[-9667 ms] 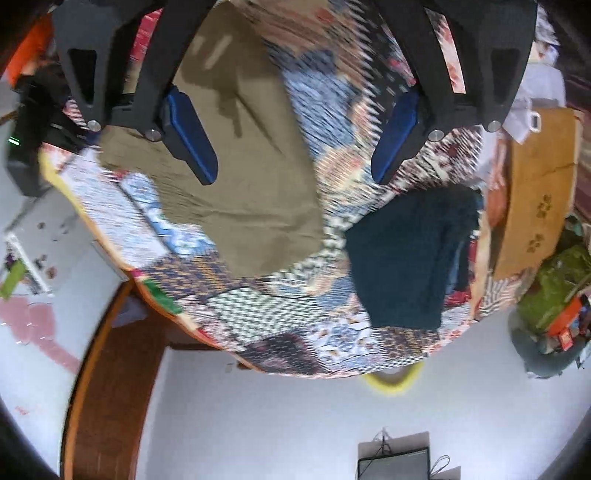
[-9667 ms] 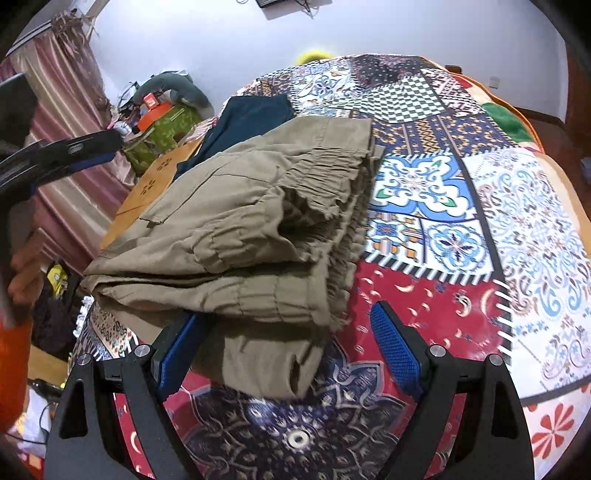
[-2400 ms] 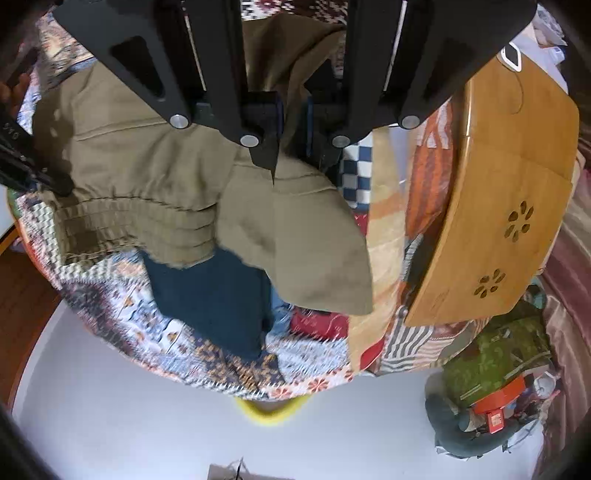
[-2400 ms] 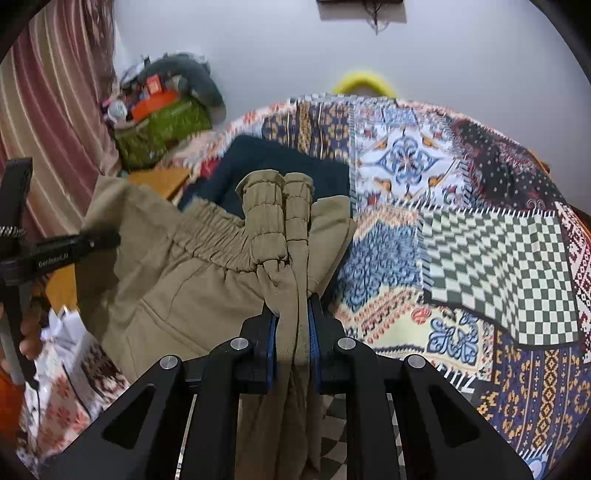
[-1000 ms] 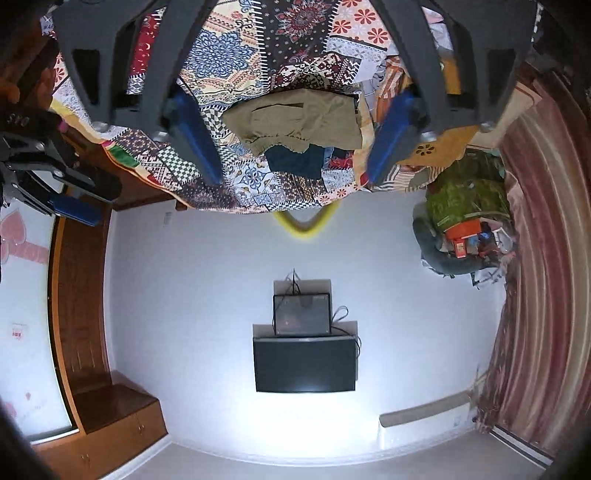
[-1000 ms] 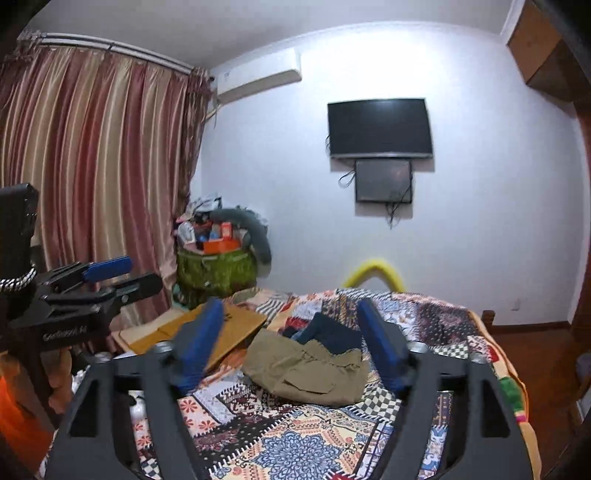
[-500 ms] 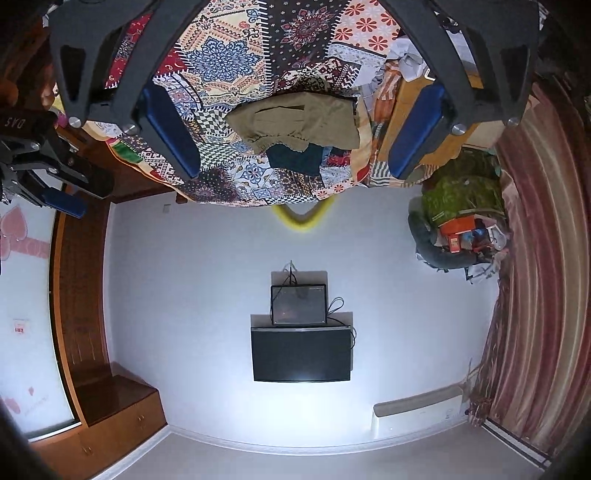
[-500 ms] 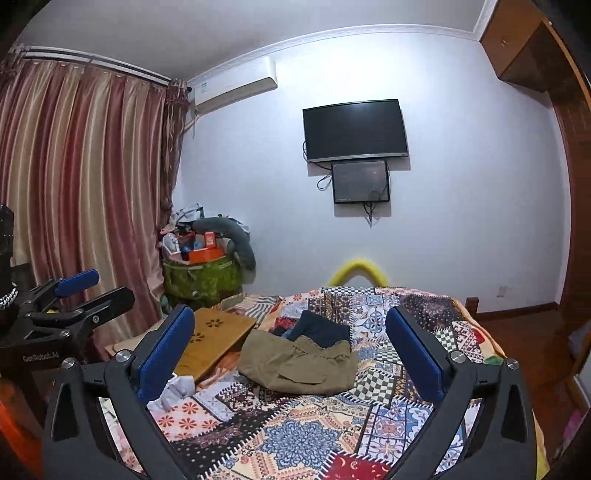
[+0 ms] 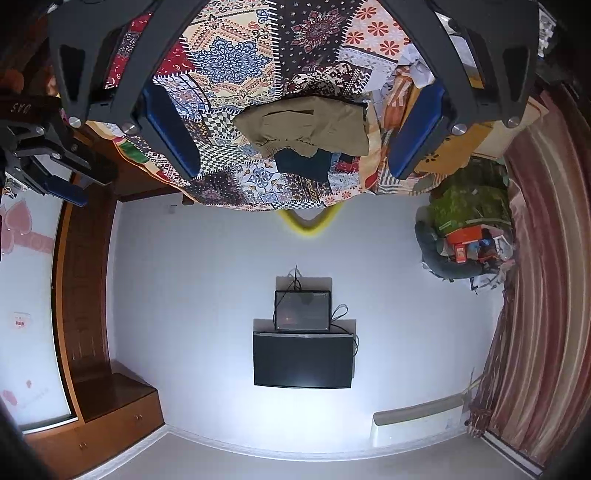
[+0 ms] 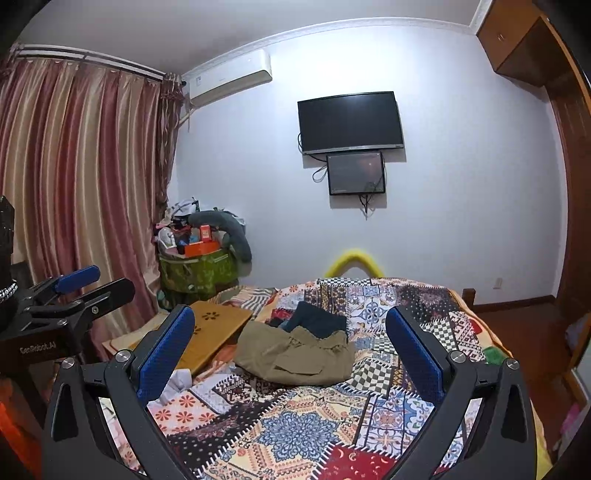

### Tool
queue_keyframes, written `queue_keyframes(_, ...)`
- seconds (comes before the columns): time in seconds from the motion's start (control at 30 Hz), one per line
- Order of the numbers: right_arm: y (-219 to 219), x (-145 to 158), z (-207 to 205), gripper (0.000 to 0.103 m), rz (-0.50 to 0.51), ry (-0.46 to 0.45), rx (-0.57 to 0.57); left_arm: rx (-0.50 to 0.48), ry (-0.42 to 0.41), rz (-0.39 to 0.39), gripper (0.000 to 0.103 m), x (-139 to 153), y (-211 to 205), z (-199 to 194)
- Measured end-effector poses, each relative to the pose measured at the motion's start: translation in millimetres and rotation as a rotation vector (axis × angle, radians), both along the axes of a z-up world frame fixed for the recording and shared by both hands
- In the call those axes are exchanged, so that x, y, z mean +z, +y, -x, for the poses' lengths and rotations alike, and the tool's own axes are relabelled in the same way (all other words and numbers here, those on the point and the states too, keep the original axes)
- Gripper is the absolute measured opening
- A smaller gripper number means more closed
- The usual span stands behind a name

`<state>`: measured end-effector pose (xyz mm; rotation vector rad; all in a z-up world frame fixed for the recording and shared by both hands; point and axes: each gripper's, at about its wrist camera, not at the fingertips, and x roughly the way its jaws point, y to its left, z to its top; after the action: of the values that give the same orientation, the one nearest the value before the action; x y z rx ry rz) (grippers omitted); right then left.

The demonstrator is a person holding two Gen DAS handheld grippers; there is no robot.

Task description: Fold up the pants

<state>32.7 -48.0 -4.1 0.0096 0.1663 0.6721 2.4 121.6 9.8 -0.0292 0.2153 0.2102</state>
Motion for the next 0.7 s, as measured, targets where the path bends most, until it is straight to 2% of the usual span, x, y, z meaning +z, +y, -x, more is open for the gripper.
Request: queue_keyframes(0.7,-1.1,0.5,1.1,0.103,0.007,0.007,-0.009,0.002,0.009,0.021,0.103,-6.0,3.2,-5.5)
